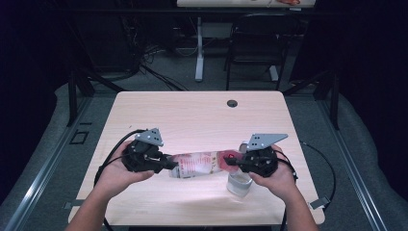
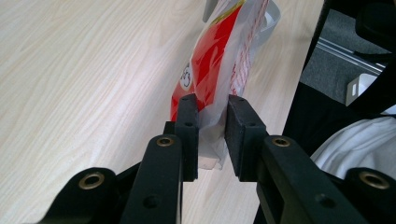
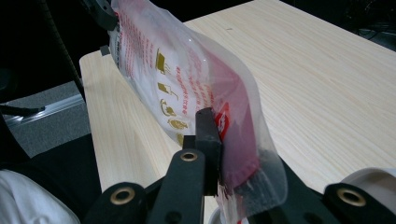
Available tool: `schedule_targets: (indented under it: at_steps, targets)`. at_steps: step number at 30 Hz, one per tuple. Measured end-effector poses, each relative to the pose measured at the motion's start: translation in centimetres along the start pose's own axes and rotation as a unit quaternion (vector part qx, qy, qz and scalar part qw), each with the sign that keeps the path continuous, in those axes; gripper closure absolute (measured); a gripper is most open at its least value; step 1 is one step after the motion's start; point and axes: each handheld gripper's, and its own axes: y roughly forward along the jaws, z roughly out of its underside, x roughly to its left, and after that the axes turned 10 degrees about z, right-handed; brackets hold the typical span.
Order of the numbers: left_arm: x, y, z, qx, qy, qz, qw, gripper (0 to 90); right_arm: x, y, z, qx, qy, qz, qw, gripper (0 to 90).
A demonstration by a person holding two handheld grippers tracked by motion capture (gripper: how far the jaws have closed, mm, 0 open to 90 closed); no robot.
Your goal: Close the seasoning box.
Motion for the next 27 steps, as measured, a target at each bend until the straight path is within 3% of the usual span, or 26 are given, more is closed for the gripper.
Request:
schedule_targets:
  at_steps: [27]
  targets:
    - [-0.2, -0.4, -1.3, 0.001, 0.011, -0.001, 0.9999, 76.2, -0.4, -0.3, 0.4, -0.002, 0.008, 0.0, 1.0, 88.5]
